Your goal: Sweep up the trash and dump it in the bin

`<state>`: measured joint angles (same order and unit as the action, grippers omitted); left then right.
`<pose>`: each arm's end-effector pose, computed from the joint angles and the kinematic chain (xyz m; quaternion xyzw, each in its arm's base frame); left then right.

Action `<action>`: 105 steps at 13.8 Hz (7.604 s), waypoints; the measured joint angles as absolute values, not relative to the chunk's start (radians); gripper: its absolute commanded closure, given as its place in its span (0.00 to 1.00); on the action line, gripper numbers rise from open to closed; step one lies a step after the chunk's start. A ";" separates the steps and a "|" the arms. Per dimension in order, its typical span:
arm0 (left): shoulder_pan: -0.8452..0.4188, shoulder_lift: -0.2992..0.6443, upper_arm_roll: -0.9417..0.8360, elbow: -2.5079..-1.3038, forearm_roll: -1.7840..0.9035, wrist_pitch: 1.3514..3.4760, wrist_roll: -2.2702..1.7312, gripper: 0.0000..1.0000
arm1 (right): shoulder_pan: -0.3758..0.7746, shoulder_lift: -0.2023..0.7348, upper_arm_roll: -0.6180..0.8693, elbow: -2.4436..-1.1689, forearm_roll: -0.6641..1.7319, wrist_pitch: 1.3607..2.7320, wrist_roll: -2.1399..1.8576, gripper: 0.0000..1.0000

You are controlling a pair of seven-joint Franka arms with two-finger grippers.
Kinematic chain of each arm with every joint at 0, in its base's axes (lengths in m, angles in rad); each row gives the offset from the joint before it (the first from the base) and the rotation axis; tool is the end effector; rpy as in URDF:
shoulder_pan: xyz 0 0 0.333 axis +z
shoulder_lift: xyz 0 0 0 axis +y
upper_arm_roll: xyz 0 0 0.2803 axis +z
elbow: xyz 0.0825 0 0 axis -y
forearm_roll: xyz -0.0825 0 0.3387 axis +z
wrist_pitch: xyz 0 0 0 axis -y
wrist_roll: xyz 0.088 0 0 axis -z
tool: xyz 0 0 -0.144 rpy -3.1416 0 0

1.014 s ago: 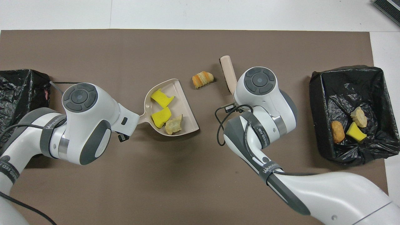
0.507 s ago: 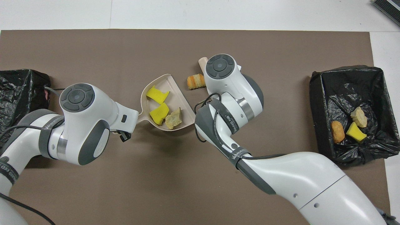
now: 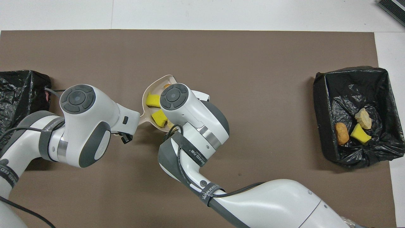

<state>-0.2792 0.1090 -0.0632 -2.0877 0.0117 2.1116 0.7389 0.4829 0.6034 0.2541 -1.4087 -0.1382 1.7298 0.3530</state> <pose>0.4815 -0.1705 0.3203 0.8550 -0.5170 -0.0419 0.0069 0.4799 0.3833 0.2924 0.9716 0.1969 -0.1159 0.0614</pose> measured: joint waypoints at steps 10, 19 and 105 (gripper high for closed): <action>-0.276 0.106 -0.060 -2.076 0.012 2.130 0.739 1.00 | 0.389 0.393 0.256 -1.465 -0.076 1.496 0.360 1.00; 0.022 0.004 -0.048 -1.961 -0.052 1.954 0.983 1.00 | 0.539 0.066 0.271 -1.958 0.207 1.721 0.654 1.00; -0.490 0.235 -0.166 -1.943 -0.052 2.200 -0.559 0.00 | -0.085 0.043 0.176 -1.382 -0.033 1.434 0.279 0.00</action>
